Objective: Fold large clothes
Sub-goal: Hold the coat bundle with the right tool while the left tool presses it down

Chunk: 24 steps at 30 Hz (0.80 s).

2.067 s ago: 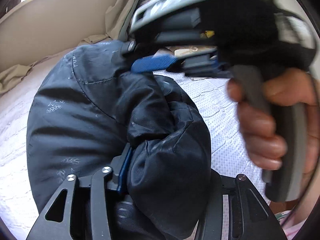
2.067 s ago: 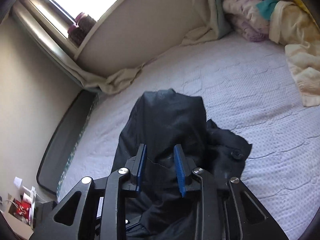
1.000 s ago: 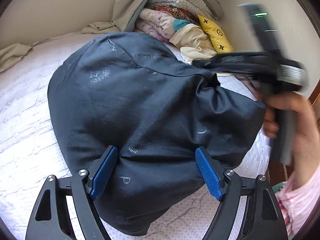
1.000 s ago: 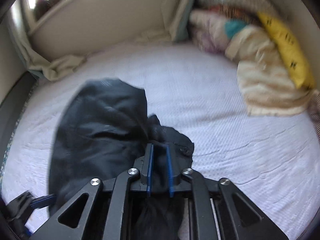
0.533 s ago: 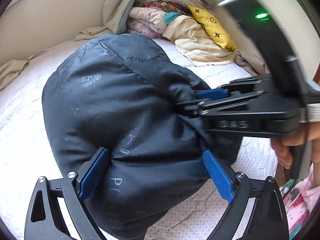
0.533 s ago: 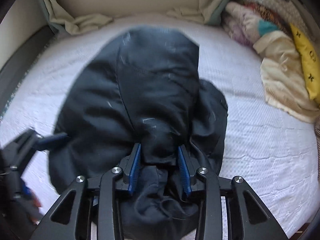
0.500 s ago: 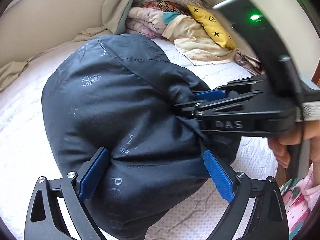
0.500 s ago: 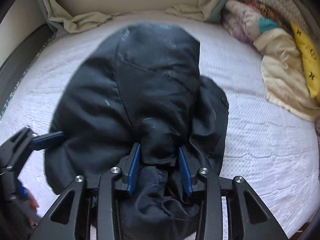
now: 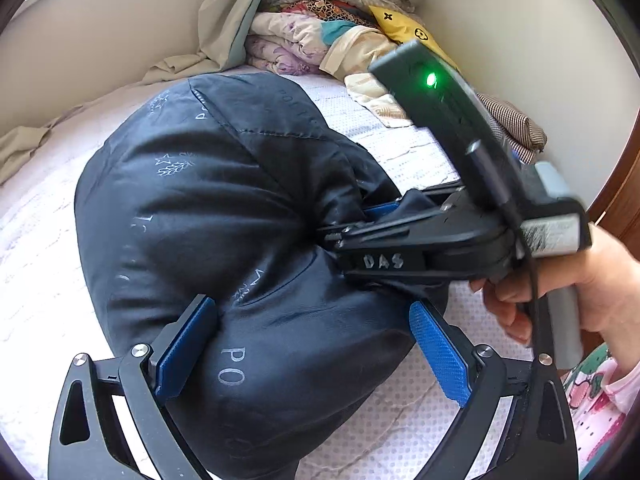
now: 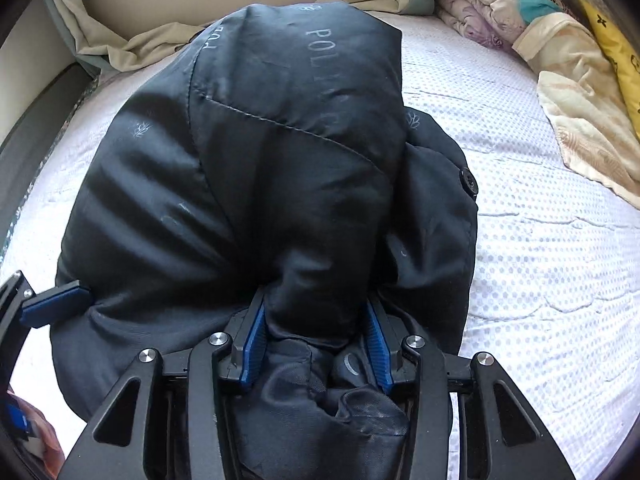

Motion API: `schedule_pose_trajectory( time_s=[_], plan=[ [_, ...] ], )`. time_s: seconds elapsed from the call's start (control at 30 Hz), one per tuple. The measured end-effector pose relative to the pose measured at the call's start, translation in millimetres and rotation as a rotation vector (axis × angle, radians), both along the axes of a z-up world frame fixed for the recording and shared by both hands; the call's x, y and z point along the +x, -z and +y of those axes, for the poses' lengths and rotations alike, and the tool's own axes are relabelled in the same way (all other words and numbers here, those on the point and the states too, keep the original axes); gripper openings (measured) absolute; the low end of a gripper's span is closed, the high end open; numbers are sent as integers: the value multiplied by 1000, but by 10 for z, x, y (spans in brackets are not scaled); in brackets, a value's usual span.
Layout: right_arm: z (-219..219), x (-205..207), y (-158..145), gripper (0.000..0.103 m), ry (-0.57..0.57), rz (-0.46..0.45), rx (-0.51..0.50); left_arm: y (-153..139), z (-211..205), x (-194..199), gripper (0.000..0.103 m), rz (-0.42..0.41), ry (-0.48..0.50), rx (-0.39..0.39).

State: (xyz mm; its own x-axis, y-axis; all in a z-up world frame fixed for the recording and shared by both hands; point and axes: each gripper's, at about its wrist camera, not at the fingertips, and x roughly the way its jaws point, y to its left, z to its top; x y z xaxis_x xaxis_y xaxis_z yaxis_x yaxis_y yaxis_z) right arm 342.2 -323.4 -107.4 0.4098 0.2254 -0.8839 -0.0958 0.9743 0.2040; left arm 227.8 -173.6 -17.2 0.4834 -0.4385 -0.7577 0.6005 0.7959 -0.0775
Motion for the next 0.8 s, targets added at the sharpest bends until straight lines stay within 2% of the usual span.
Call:
schedule_pose_trajectory(
  time_s=[0.1,0.17,0.2,0.27,0.33,0.4,0.43,0.5,0.57,0.63,0.73,0.8],
  plan=[
    [-57,-41,-114,48,25,-17,42,11,-9,-27,102,-17,3,25],
    [-73,-118,-266,64,36,-42,32,15,-5,-31,102,-23,0,35],
    [-40,-159,-365,70,29,-68,-16,16,-2,-33,103,-23,1,36],
    [35,-242,-485,92,3,-127,-124,26,0,-45,103,-24,1,42],
    [110,-305,-553,102,-1,-175,-259,22,-2,-49,103,-24,2,45],
    [104,-292,-543,103,-10,-178,-308,15,-6,-48,103,-19,5,44],
    [57,-245,-499,103,2,-144,-272,3,-2,-43,103,-15,6,41],
    [-84,-119,-397,103,44,-50,-122,-43,43,-24,102,1,1,16],
    [-317,-4,-193,103,87,58,88,-130,99,22,102,22,-12,-33],
    [-473,65,-2,102,103,129,231,-263,263,103,102,67,-43,-107],
    [-640,131,212,103,113,187,371,-399,577,290,102,110,-123,-162],
    [-678,130,246,103,105,189,403,-399,829,473,102,178,-163,-208]
  ],
)
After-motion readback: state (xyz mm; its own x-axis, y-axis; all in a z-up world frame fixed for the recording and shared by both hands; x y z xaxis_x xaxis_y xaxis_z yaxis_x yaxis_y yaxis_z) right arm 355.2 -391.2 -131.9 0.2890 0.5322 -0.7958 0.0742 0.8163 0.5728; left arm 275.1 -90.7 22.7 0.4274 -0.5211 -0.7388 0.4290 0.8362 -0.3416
